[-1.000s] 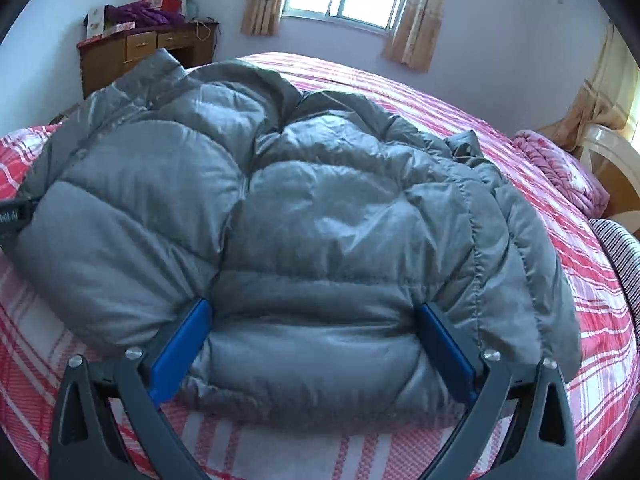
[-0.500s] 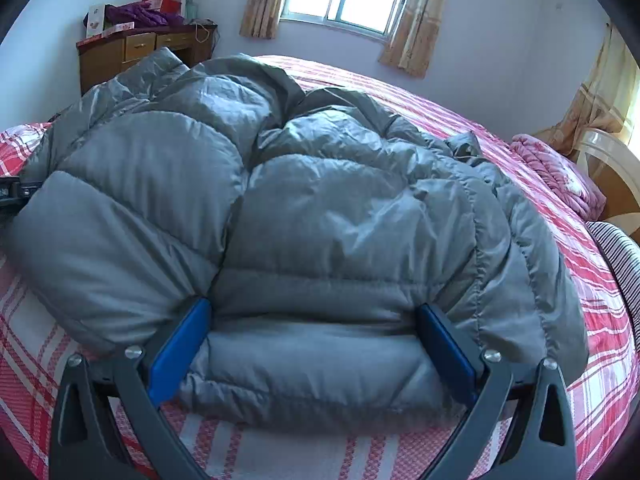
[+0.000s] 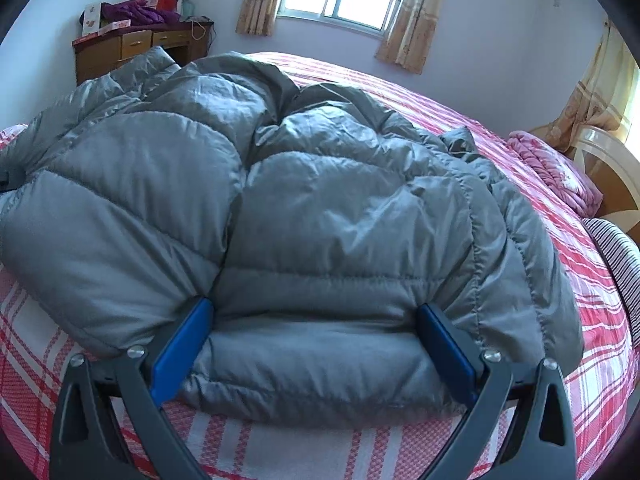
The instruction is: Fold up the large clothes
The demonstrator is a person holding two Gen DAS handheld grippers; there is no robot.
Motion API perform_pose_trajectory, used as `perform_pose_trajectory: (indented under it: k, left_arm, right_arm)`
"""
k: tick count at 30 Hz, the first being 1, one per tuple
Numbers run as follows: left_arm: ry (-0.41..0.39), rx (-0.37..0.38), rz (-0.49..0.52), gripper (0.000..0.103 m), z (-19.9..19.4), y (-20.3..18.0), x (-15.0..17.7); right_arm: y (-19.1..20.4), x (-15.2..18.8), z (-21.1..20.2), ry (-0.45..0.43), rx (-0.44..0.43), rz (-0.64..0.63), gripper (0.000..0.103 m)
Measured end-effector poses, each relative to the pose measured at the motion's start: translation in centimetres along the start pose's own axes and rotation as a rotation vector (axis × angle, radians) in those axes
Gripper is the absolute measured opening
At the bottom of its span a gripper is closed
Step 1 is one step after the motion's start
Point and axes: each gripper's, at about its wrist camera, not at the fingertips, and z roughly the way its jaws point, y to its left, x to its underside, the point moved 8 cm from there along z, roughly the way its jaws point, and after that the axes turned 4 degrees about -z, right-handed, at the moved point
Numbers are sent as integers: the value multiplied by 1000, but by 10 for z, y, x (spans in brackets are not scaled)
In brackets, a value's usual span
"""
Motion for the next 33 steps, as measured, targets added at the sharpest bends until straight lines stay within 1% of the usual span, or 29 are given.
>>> perform_pose_trajectory:
  k: [5,7,9,11,12,14,15,16,18,20,21,22,23,24,25,26,27,28,30,31,33]
  left_arm:
    - [-34,-14,-19,6,-30,21,-1]
    - [-55,-39,-32,6,-45,34,-4]
    - [-83,-73,-22,6,-63,41,-11]
    - [-121,-116,21,5,-79,37,-19]
    - [-157,-136,55,5,-92,29,-25]
    - [-215,-149,121,5,-110,8,-33]
    - [-243,-149,158,5,-118,-7,-36]
    - [-269,-144,197,5,-127,-23,-38]
    - [-317,-129,280,5,-141,-62,-39]
    - [-351,-95,368,5,-148,-113,-34]
    - [-361,-83,407,5,-148,-134,-31]
    - [-374,-62,470,5,-148,-167,-22]
    - [-381,-50,509,5,-148,-185,-19]
    - [-390,-41,568,5,-145,-213,-9]
    - [-396,-33,624,5,-140,-237,1]
    - [-397,-29,663,5,-134,-252,6]
    - [-395,-20,716,5,-126,-275,20]
    - [-390,-15,758,5,-116,-289,29]
    - [-370,-22,855,5,-90,-320,54]
    - [-347,-23,914,5,-72,-335,74]
    - [-332,-47,990,5,-48,-352,99]
  right_arm:
    - [16,-1,-6,-1,-14,-21,103]
    - [32,-2,-12,-11,-27,-42,103]
    - [51,-5,-18,-22,-67,-65,103]
    - [62,-9,-24,-26,-121,-75,103]
    - [66,-12,-31,-33,-172,-77,103]
    - [62,-15,-47,-61,-232,-71,102]
    - [56,-16,-56,-84,-241,-65,102]
    - [44,-16,-66,-116,-238,-54,102]
    - [1,-14,-86,-180,-204,11,103]
    - [-42,-7,-91,-200,-166,91,103]
    - [-76,1,-89,-194,-131,155,103]
    - [-95,8,-86,-180,-105,194,103]
    - [-121,18,-79,-157,-71,240,103]
    - [-144,28,-72,-133,-34,283,103]
    - [-164,36,-66,-115,-3,317,103]
    - [-180,45,-63,-102,26,349,103]
    - [-197,53,-58,-89,50,375,103]
    - [-214,62,-54,-75,72,398,103]
    - [-239,78,-49,-60,96,449,103]
    - [-243,85,-49,-53,100,468,103]
    - [-256,100,-44,-35,102,504,103]
